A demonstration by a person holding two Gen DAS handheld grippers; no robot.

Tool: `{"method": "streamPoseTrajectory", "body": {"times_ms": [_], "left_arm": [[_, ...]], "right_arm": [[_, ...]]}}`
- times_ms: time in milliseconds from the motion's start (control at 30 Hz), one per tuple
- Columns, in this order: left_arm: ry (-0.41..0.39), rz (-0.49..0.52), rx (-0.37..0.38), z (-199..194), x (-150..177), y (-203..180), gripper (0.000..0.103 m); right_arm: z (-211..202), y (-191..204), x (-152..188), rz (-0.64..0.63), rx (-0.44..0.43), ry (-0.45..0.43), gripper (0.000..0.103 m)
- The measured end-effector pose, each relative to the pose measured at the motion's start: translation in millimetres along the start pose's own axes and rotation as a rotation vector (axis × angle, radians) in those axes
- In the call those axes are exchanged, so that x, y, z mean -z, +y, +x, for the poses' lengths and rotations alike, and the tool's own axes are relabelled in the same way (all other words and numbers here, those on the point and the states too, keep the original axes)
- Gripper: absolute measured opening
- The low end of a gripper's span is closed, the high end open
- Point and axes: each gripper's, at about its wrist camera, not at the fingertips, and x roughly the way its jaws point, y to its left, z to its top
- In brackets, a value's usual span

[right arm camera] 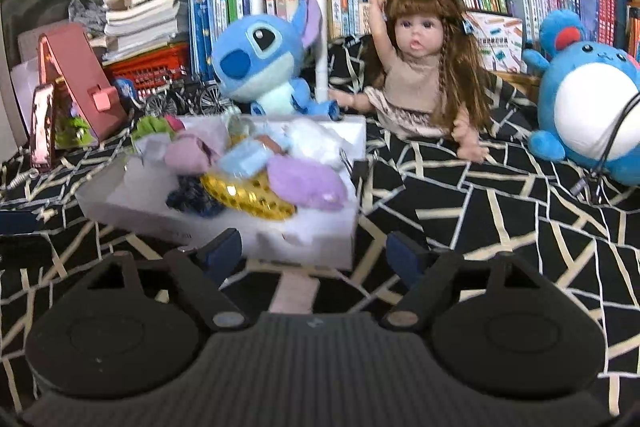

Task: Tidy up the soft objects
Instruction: 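Move the left tool to the small beige sponge while the right tool approaches the pink card, then grasp the beige sponge with the left tool while the right tool grasps the pink card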

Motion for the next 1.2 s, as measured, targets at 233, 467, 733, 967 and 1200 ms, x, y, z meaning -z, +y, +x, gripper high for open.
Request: {"method": "streamPoseTrajectory", "body": {"times_ms": [233, 467, 733, 967, 1200], "left_arm": [[0.046, 0.044, 0.047, -14.0, 26.1, -16.6, 0.086], [0.068, 0.133, 0.062, -21.8, 51.6, -39.3, 0.08], [0.12, 0.148, 0.092, -16.7, 65.2, -47.9, 0.054], [0.143, 0.156, 0.091, -12.6, 72.5, -49.6, 0.046], [0.142, 0.142, 0.075, -9.3, 73.1, -47.8, 0.032]], "right_arm": [[2.7, 2.1, 16.0, -0.04, 0.034, 0.027, 0.088], [8.2, 6.9, 23.6, -0.058, 0.038, 0.048, 0.089], [12.8, 15.6, 29.4, -0.085, 0.026, 0.067, 0.089], [15.6, 20.0, 29.8, -0.081, 0.025, 0.077, 0.083], [15.5, 24.5, 28.6, -0.081, 0.022, 0.081, 0.07]]}}
